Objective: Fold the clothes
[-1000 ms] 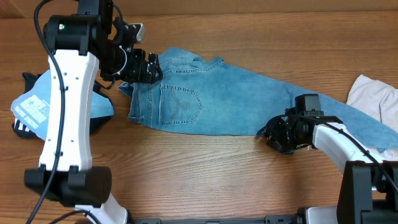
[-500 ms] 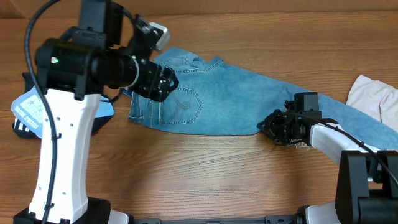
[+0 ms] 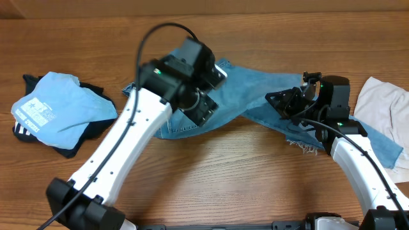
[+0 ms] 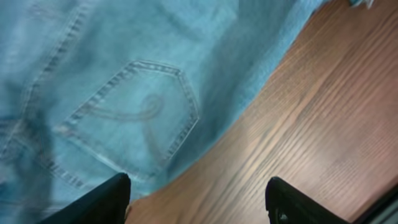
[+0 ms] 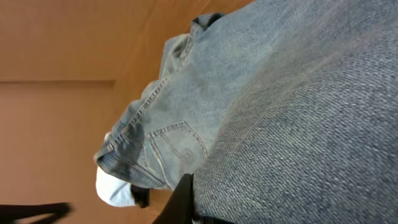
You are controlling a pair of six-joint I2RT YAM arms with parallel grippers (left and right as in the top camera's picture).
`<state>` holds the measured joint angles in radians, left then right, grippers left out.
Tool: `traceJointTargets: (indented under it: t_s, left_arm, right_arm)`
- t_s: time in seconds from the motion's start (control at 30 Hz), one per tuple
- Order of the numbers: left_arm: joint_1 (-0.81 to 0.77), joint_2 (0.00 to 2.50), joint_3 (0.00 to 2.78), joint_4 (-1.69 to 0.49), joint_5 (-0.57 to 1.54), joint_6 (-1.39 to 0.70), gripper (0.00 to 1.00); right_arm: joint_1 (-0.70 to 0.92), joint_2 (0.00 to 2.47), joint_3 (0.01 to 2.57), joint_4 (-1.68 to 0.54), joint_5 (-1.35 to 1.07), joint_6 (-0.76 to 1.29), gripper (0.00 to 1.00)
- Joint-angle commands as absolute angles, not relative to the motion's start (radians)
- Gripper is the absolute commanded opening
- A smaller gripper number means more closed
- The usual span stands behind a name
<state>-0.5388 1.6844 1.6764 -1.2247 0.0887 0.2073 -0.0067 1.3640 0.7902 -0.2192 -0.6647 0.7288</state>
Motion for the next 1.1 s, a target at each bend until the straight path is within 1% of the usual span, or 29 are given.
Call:
traceJointTargets:
  t_s: [0.0,0.07,0.13,0.2,0.33,0.47,0.6,0.77,0.83,1.0,1.07]
  left_arm:
    - [-0.598,1.680,1.512,-1.117,0.078,0.130,0.70]
    - [-0.627,1.680,1.458,-1.071,0.038,0.087,0.71]
    - [-0.657,1.680,1.377,-1.014,-0.060,0.074,0.72]
    - [-0.670,1.680,1.310,-0.978,-0.085,0.073,0.72]
    - [-0.677,1.680,1.200,-0.909,-0.233,-0.047,0.72]
    - [-0.665,1.680,1.094,-0.813,-0.315,-0.147,0.72]
    - [-0.659,1.681,1.002,-0.717,-0.321,-0.147,0.68]
    - [-0.646,1.681,0.917,-0.625,-0.376,-0.245,0.61]
    - [-0.614,1.682,0.912,-0.576,-0.377,-0.268,0.54]
    - [-0.505,1.681,0.913,-0.574,-0.377,-0.270,0.30]
    - [-0.480,1.681,0.923,-0.603,-0.377,-0.269,0.24]
  right_arm:
    - [-0.007,1.353,0.815,-0.202,-0.652,0.764,0.04]
    - [-0.007,1.353,0.815,-0.202,-0.653,0.764,0.04]
    - [-0.007,1.353,0.815,-0.190,-0.654,0.764,0.04]
    - [-0.007,1.353,0.815,-0.180,-0.658,0.776,0.04]
    - [-0.007,1.352,0.815,-0.126,-0.689,0.821,0.04]
    - [-0.007,1.352,0.821,-0.106,-0.705,0.824,0.04]
    - [-0.007,1.352,0.830,-0.105,-0.719,0.823,0.04]
    - [-0.007,1.352,0.834,-0.098,-0.739,0.823,0.04]
    - [-0.007,1.352,0.834,-0.097,-0.742,0.823,0.04]
    - [-0.007,1.352,0.834,-0.098,-0.758,0.818,0.04]
    - [-0.009,1.352,0.834,-0.098,-0.760,0.811,0.04]
